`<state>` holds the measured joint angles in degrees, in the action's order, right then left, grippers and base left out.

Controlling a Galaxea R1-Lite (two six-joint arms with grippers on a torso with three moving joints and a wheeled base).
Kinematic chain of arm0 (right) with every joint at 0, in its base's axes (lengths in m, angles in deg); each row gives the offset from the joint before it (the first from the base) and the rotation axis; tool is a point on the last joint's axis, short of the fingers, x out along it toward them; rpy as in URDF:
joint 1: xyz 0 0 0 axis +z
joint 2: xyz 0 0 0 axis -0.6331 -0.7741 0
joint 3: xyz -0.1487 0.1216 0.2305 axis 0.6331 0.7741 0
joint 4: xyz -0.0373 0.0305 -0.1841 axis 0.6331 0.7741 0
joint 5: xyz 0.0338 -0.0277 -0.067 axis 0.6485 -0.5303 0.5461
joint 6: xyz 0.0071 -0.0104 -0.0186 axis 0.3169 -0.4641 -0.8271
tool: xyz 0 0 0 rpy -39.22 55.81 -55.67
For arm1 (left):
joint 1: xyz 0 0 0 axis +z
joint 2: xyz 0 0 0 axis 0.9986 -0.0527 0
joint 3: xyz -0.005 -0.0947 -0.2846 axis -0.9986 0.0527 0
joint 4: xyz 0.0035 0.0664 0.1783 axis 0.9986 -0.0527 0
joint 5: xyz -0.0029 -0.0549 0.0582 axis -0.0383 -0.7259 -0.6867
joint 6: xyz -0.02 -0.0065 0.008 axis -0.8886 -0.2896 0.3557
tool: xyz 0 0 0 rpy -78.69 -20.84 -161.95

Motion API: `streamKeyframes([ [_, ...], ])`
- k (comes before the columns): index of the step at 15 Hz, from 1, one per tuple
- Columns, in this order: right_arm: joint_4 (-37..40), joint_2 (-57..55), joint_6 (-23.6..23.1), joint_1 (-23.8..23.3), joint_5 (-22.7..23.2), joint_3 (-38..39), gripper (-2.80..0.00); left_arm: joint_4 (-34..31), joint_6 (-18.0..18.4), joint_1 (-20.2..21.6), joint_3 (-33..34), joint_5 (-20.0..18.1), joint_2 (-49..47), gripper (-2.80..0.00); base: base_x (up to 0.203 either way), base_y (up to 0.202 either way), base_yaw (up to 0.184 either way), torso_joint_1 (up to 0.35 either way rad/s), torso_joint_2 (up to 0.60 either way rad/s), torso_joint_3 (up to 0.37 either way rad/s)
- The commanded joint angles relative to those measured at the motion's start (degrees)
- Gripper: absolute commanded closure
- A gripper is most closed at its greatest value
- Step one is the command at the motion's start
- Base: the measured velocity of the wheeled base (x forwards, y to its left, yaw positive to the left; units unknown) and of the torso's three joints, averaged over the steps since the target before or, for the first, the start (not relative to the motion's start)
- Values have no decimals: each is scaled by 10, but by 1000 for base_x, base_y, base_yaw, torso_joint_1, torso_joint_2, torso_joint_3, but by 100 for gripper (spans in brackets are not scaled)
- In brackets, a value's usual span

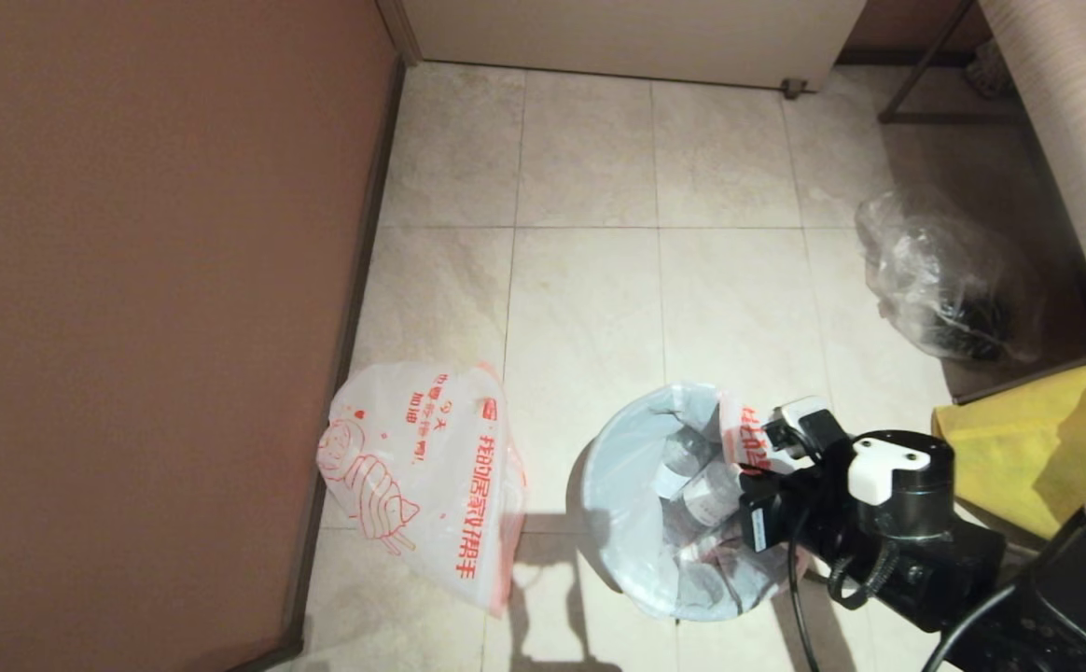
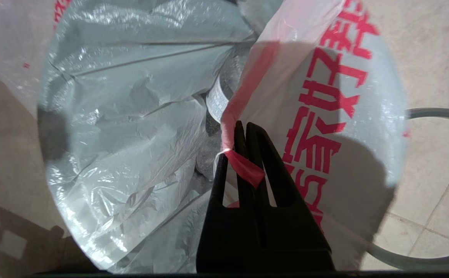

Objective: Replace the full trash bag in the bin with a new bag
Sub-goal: Place the trash bag on the floor

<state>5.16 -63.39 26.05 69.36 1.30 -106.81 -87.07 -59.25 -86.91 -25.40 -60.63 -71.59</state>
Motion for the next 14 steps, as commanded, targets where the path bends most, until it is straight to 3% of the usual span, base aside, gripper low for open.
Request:
streamKeyframes([
  [1,-3,-81,-7,11,-11,-32,0,0,0,0,0,0,0,0,0,0,0,0,0,0],
  [4,10,-150,-42,43,-34,-107,0,0,0,0,0,0,-1,0,0,0,0,0,0,0],
  [7,36,-151,-83,80,-47,-117,0,0,0,0,0,0,0,0,0,0,0,0,0,0],
  [14,104,5,-97,69,-60,-118,0,0,0,0,0,0,0,0,0,0,0,0,0,0],
])
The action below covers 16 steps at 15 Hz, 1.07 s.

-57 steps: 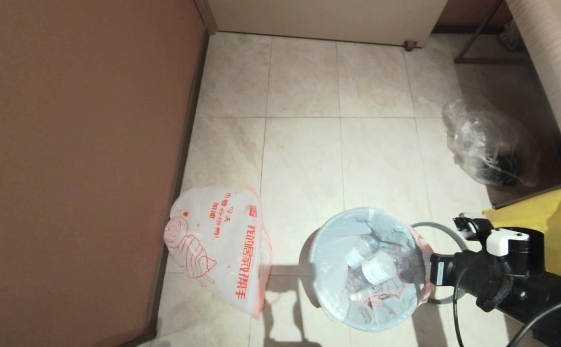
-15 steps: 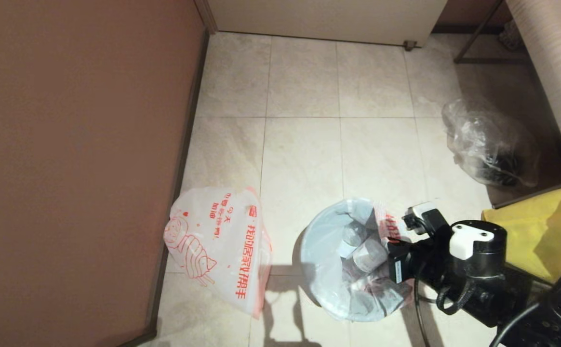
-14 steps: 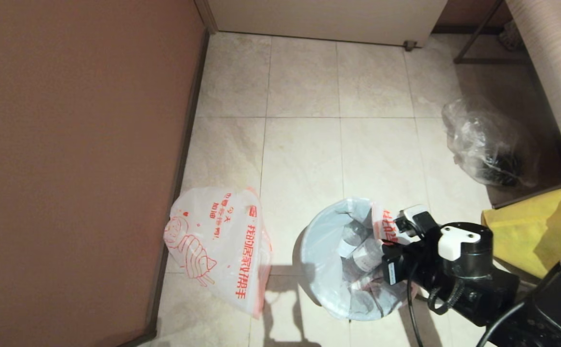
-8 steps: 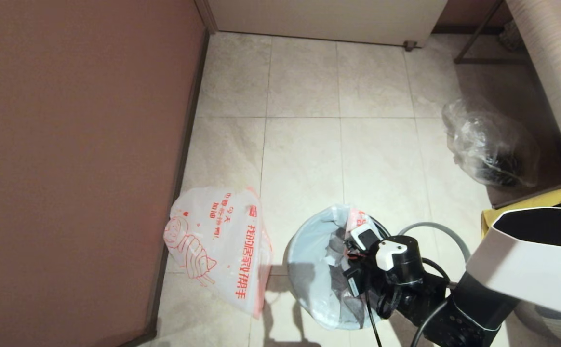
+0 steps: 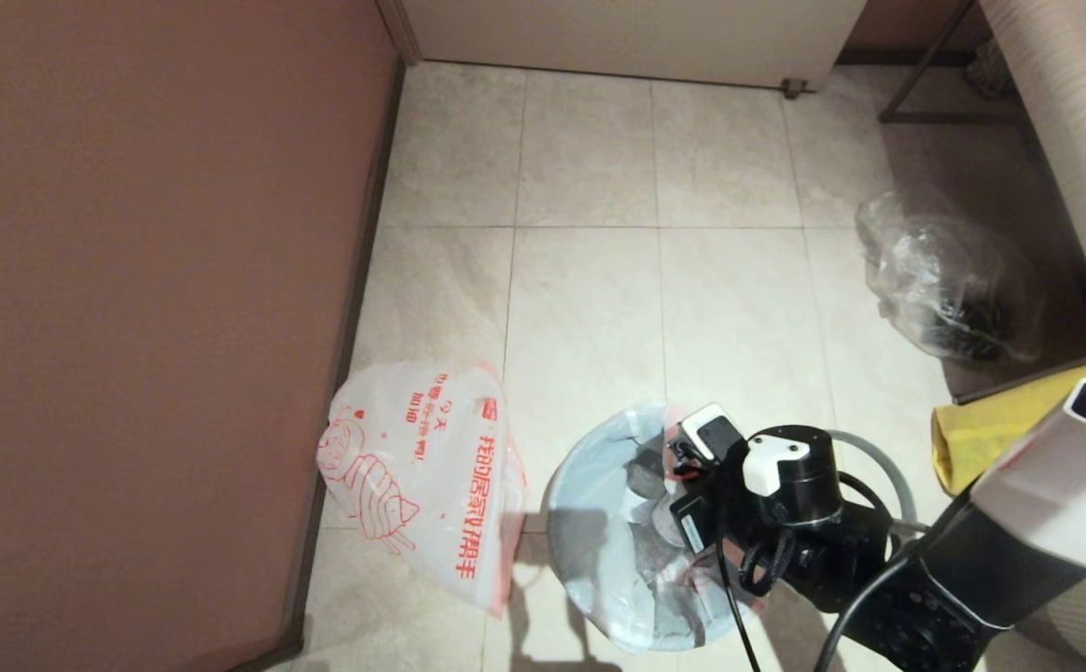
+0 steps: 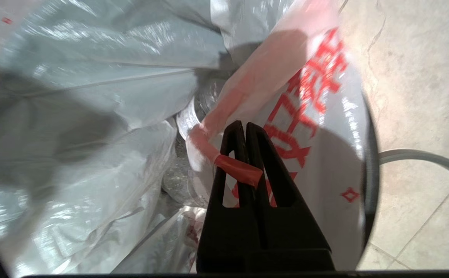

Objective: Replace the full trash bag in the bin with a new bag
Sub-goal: Place the trash bag on the floor

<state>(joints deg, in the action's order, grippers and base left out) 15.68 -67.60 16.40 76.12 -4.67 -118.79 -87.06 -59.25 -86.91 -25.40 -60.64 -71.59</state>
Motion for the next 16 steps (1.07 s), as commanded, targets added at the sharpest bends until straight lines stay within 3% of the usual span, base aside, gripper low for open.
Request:
streamKeyframes([
  [1,33,84,1,14,-1,0,0,0,0,0,0,0,0,0,0,0,0,0,0,0],
  [3,114,155,4,28,-4,-21,0,0,0,0,0,0,0,0,0,0,0,0,0,0],
  [5,173,187,28,5,-4,-55,0,0,0,0,0,0,0,0,0,0,0,0,0,0],
  [8,176,194,31,0,-6,-57,0,0,0,0,0,0,0,0,0,0,0,0,0,0],
  [13,170,69,30,-15,-6,-75,0,0,0,0,0,0,0,0,0,0,0,0,0,0],
  [16,119,-80,31,-19,-7,-91,0,0,0,0,0,0,0,0,0,0,0,0,0,0],
])
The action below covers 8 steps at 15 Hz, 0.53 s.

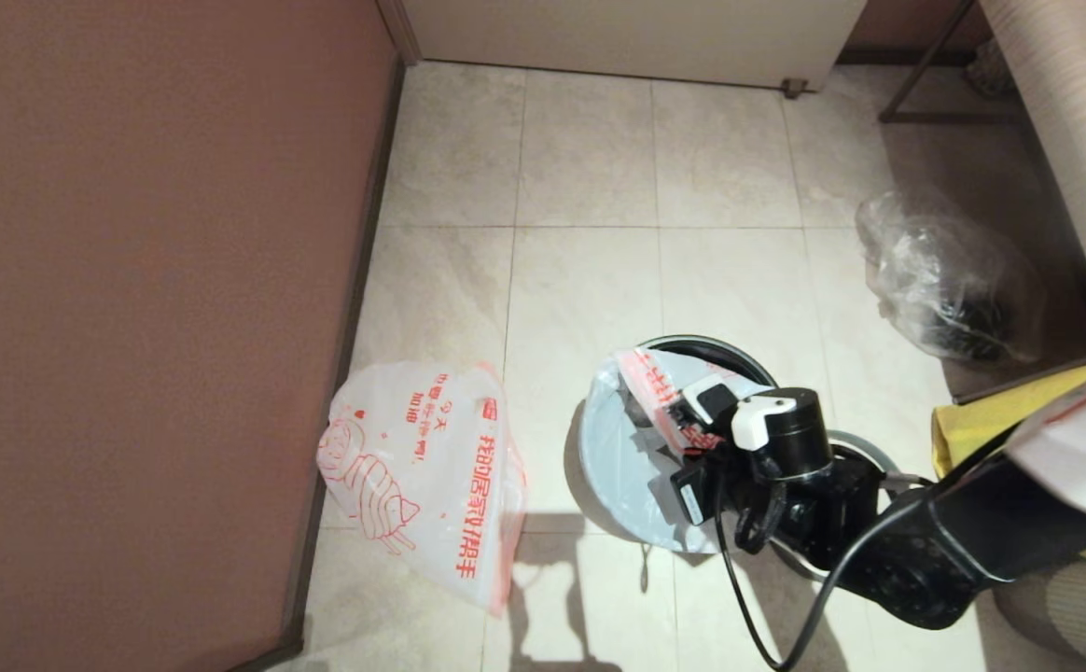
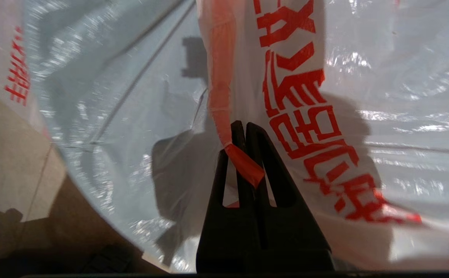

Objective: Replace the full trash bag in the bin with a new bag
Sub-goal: Place the trash bag on the floor

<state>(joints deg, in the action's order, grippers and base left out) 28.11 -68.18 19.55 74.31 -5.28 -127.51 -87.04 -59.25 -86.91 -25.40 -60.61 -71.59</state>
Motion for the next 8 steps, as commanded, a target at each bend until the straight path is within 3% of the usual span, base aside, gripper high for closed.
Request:
streamKeyframes([
  [1,-25,-114,0,-2,-1,-10,0,0,0,0,0,0,0,0,0,0,0,0,0,0],
  [4,-59,-157,5,-7,-5,-25,0,0,0,0,0,0,0,0,0,0,0,0,0,0],
  [8,2,-19,29,-6,-8,-52,0,0,0,0,0,0,0,0,0,0,0,0,0,0],
])
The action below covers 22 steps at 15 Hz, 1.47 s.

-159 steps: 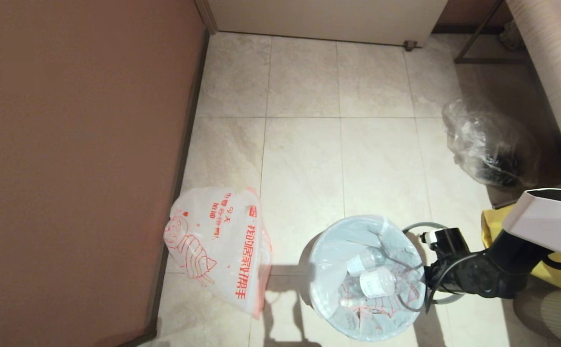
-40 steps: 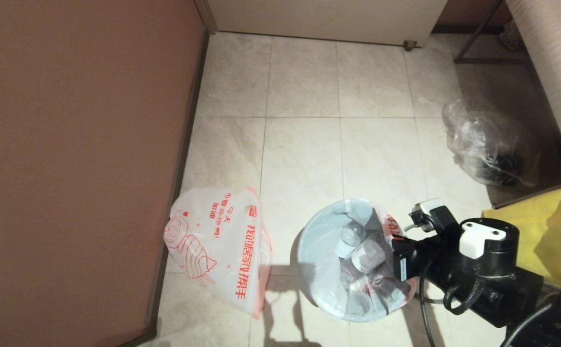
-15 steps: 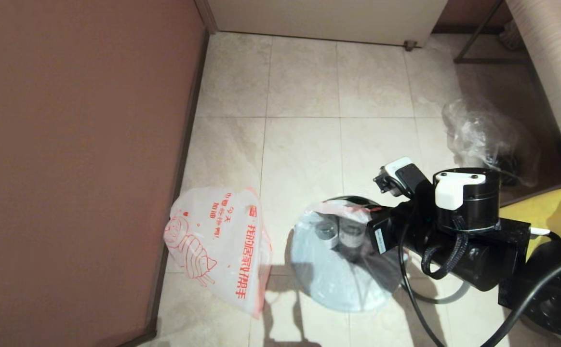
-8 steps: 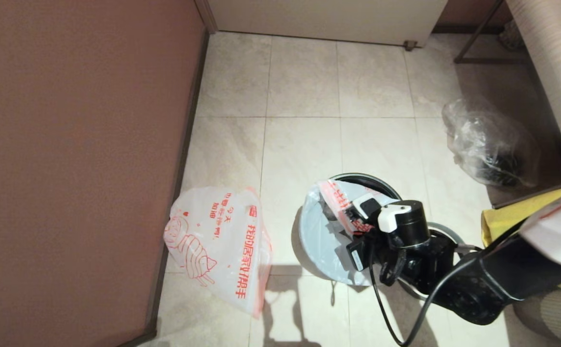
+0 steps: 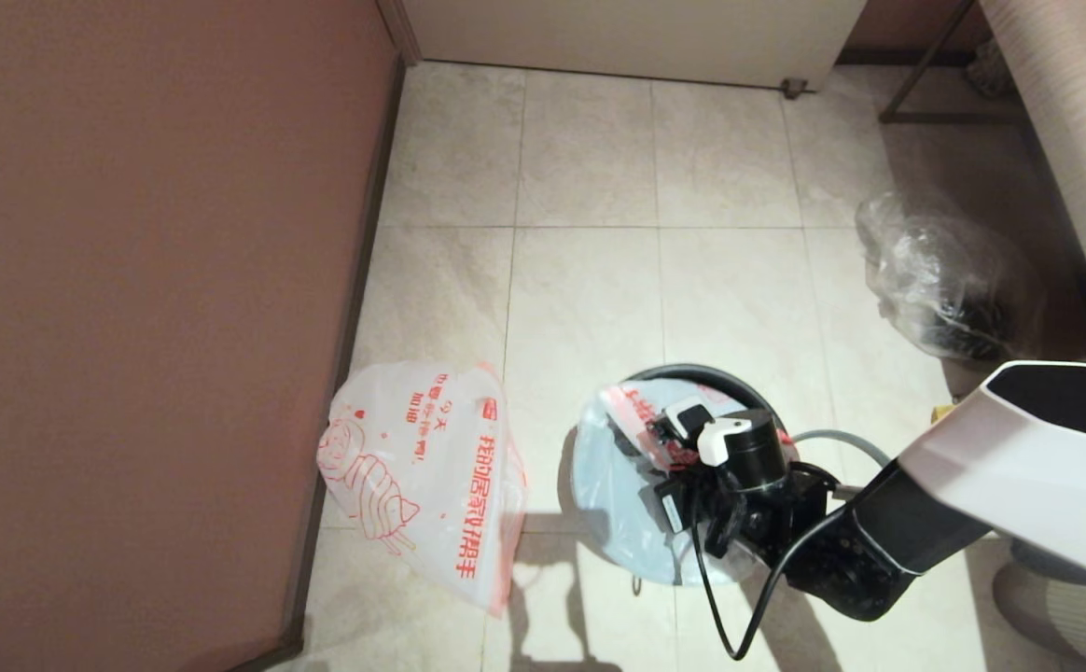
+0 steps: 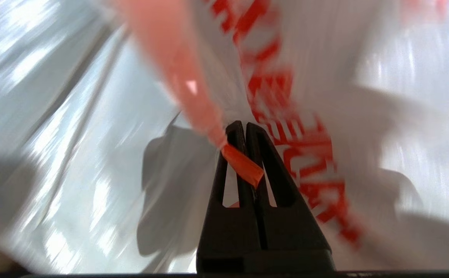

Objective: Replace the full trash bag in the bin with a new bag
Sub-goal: Place the trash bag on the floor

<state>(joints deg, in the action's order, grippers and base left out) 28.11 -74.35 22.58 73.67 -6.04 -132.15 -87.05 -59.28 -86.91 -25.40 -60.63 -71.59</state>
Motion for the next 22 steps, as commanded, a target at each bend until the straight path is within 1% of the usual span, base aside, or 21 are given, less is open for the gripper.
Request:
streamKeyframes([
  [1,43,76,5,0,-1,-27,0,0,0,0,0,0,0,0,0,0,0,0,0,0],
  [2,86,100,14,1,-2,-51,0,0,0,0,0,0,0,0,0,0,0,0,0,0],
  [3,151,127,30,5,-2,-87,0,0,0,0,0,0,0,0,0,0,0,0,0,0],
  [4,197,144,46,10,-2,-114,0,0,0,0,0,0,0,0,0,0,0,0,0,0],
  [6,266,174,74,19,-2,-154,0,0,0,0,0,0,0,0,0,0,0,0,0,0],
  [7,282,183,83,23,-2,-161,0,0,0,0,0,0,0,0,0,0,0,0,0,0],
  [10,300,199,84,23,-4,-183,0,0,0,0,0,0,0,0,0,0,0,0,0,0],
  [13,368,227,85,25,-5,-232,0,0,0,0,0,0,0,0,0,0,0,0,0,0],
  [15,402,252,85,35,-5,-262,0,0,0,0,0,0,0,0,0,0,0,0,0,0],
  [18,427,293,85,52,-6,-289,0,0,0,0,0,0,0,0,0,0,0,0,0,0],
  [20,485,327,85,62,-6,-305,0,0,0,0,0,0,0,0,0,0,0,0,0,0],
  [22,522,361,84,64,-6,-317,0,0,0,0,0,0,0,0,0,0,0,0,0,0],
])
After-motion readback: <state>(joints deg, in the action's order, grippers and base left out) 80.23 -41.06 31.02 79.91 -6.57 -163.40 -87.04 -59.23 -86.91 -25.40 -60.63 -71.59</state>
